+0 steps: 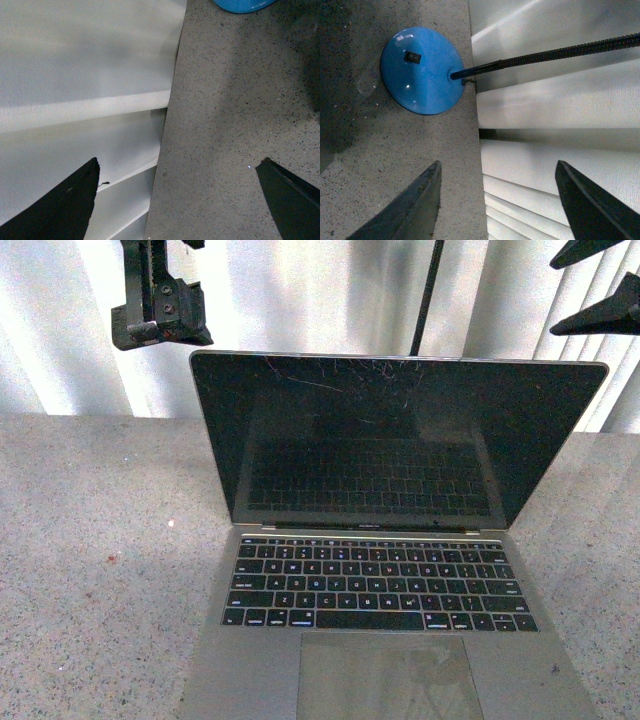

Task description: Close laptop

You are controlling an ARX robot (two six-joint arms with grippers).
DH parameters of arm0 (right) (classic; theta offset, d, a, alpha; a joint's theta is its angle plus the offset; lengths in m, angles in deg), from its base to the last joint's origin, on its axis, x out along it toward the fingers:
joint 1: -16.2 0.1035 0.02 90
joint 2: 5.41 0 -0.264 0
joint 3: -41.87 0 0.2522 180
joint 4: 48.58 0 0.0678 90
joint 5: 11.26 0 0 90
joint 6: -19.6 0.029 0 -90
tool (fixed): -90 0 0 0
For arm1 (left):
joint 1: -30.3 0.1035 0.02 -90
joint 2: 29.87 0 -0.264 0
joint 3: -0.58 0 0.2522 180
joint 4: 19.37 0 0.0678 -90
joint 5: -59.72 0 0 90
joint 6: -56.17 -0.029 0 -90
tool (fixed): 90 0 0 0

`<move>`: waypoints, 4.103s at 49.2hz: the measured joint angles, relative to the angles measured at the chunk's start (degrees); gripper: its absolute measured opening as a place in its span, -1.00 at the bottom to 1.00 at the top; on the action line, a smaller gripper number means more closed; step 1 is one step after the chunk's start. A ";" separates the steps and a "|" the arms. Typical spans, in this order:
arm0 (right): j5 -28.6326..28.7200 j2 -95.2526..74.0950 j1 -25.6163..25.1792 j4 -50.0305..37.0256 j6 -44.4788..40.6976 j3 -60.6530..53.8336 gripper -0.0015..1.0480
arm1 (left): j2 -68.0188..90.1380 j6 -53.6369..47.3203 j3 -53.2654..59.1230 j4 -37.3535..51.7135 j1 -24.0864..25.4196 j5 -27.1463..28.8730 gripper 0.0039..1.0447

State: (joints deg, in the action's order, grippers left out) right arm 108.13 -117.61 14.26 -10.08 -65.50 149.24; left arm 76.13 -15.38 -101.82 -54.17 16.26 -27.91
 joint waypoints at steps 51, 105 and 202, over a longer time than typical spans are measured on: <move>0.96 -0.02 1.90 8.09 1.68 -4.59 -0.94 | 0.13 -0.04 3.72 -2.16 -3.13 -1.53 -0.94; 0.79 5.29 3.45 12.85 5.64 -10.62 -0.94 | -5.22 -1.18 11.61 -1.40 -7.63 -1.92 -0.94; 1.11 7.63 7.08 -0.66 10.34 -34.64 -0.94 | -8.09 2.05 38.73 18.23 -12.74 0.94 -0.94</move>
State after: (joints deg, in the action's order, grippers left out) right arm 109.24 -109.99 21.34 -10.74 -55.16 114.59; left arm 68.04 -13.33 -63.09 -35.94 3.52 -26.97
